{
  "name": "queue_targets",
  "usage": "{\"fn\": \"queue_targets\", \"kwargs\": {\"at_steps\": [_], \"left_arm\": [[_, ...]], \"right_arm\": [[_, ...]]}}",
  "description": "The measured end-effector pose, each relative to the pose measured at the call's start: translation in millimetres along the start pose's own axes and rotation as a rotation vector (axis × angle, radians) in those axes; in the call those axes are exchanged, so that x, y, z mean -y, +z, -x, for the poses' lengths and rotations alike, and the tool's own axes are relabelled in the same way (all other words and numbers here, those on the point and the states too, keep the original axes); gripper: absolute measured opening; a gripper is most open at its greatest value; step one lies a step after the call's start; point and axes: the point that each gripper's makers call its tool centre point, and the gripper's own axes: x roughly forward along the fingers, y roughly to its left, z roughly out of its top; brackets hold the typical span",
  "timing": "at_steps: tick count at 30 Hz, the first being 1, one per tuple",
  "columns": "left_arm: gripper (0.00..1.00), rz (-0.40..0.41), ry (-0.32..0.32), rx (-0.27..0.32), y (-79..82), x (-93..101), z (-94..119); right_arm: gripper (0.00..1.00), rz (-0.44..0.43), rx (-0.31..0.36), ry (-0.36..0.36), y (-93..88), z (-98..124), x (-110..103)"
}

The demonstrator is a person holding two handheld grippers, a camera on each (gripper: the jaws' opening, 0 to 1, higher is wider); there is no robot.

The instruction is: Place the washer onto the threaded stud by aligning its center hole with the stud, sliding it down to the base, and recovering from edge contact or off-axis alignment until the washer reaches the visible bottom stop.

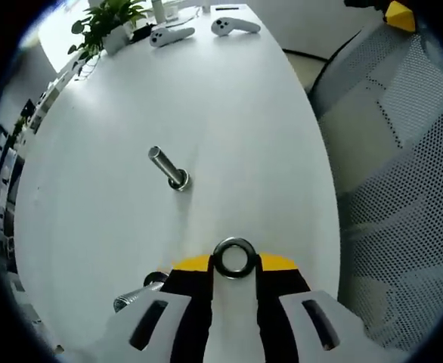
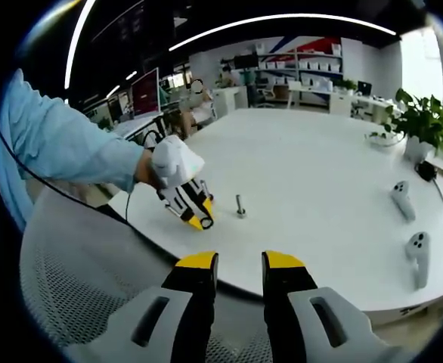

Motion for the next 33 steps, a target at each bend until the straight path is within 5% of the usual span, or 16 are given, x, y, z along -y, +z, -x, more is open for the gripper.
{"fn": "queue_targets", "kwargs": {"at_steps": [13, 33], "left_arm": [[0.18, 0.027, 0.011, 0.014, -2.3, -1.7, 10.1], [0.19, 0.068, 0.049, 0.074, -6.8, -12.3, 54.3]], "right_arm": [[0.25, -0.002, 0.002, 0.0, 0.4, 0.0, 0.1], [0.25, 0.0, -0.008, -0.002, -0.8, -0.2, 0.6]]}}
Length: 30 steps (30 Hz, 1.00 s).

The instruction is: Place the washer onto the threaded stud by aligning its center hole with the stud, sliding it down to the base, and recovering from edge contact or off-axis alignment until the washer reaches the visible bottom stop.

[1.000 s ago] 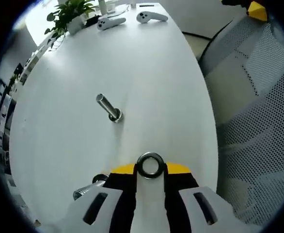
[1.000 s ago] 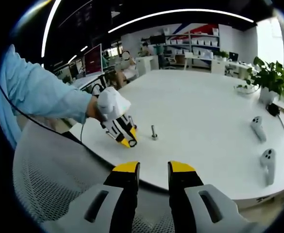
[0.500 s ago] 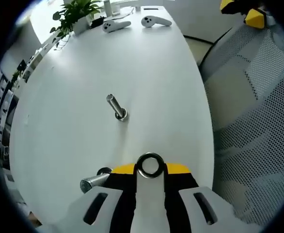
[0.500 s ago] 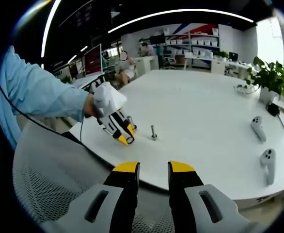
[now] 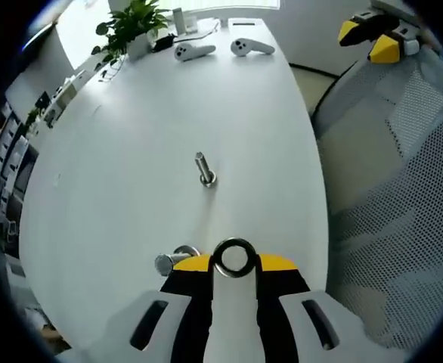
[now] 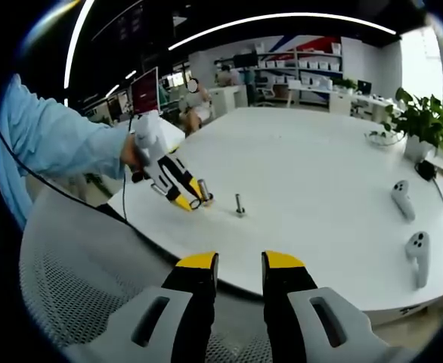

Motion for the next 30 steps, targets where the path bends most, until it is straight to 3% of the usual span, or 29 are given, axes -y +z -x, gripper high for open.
{"fn": "queue_targets", "kwargs": {"at_steps": [16, 24, 30], "left_arm": [[0.19, -0.007, 0.105, 0.046, 4.9, -26.3, 34.5], [0.19, -0.01, 0.14, 0.038, 7.6, -46.0, 31.4], [0.19, -0.021, 0.132, 0.006, 5.3, -49.2, 21.8]], "right_arm": [[0.25, -0.003, -0.003, -0.005, -0.5, 0.1, 0.8], [0.25, -0.006, -0.003, -0.009, -0.7, 0.3, 1.5], [0.25, -0.011, -0.003, -0.013, -0.8, 0.3, 2.4]]}}
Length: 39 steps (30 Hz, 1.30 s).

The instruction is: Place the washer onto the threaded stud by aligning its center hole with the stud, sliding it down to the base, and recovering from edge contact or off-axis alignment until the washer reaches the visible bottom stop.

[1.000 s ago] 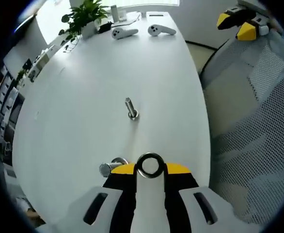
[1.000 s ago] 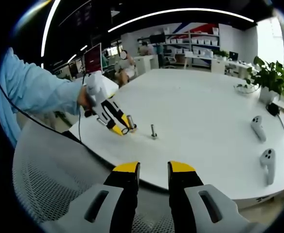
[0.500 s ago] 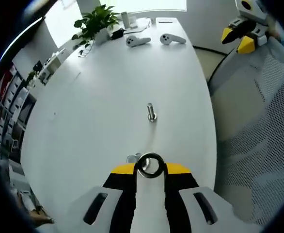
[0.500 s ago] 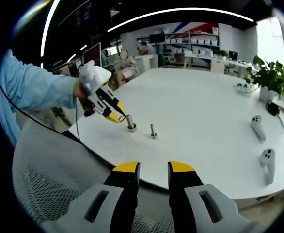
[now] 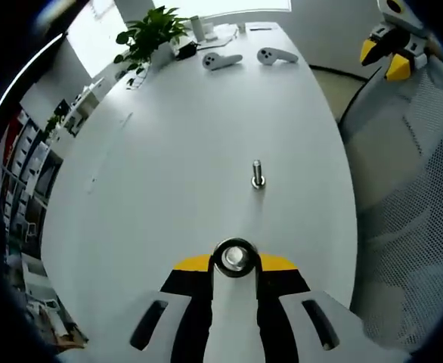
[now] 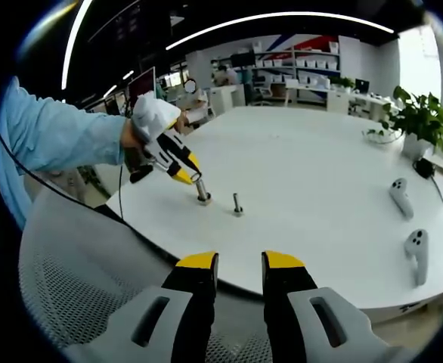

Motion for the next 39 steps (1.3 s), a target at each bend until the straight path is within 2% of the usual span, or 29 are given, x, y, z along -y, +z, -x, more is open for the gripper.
{"fn": "queue_targets", "kwargs": {"at_steps": [30, 39], "left_arm": [[0.19, -0.023, -0.052, -0.086, -15.9, 8.6, -41.5], [0.19, -0.026, -0.062, -0.121, -17.6, 13.5, -42.8]], "right_arm": [[0.25, -0.016, -0.002, -0.015, -0.6, -0.1, 2.4], [0.25, -0.016, -0.001, -0.015, -0.6, 0.0, 2.5]]}}
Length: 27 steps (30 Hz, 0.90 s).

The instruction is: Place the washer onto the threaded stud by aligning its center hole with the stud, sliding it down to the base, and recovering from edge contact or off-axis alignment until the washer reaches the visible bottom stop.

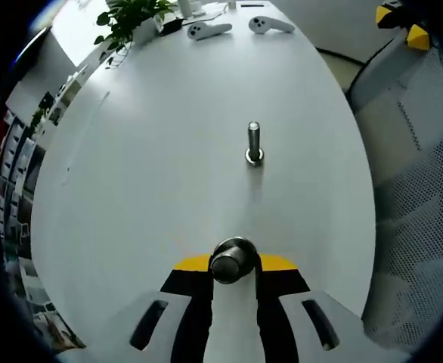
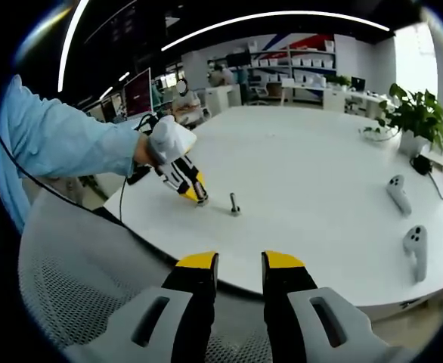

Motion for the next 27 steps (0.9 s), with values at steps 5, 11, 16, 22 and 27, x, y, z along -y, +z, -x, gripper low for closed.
{"fn": "queue_targets", "kwargs": {"at_steps": [5, 11, 16, 22, 27], "left_arm": [[0.19, 0.027, -0.018, 0.0, 1.6, 2.6, -1.4], [0.19, 0.041, -0.026, 0.0, 1.4, 3.8, -6.5], [0.2, 0.03, -0.017, -0.002, -0.6, 0.4, -8.0], [0.2, 0.0, -0.007, 0.01, -2.6, -3.1, -12.2], [0.22, 0.083, -0.018, 0.061, -5.1, -8.6, -7.3]], "right_arm": [[0.25, 0.0, 0.002, 0.0, 0.2, 0.0, 0.0], [0.25, 0.002, 0.002, 0.002, 0.3, -0.1, -0.4], [0.25, 0.004, 0.001, 0.004, 0.1, -0.1, -0.7], [0.25, 0.008, 0.0, 0.008, 0.0, -0.1, -1.3], [0.25, 0.013, -0.004, 0.016, -0.4, -0.4, -2.5]]}}
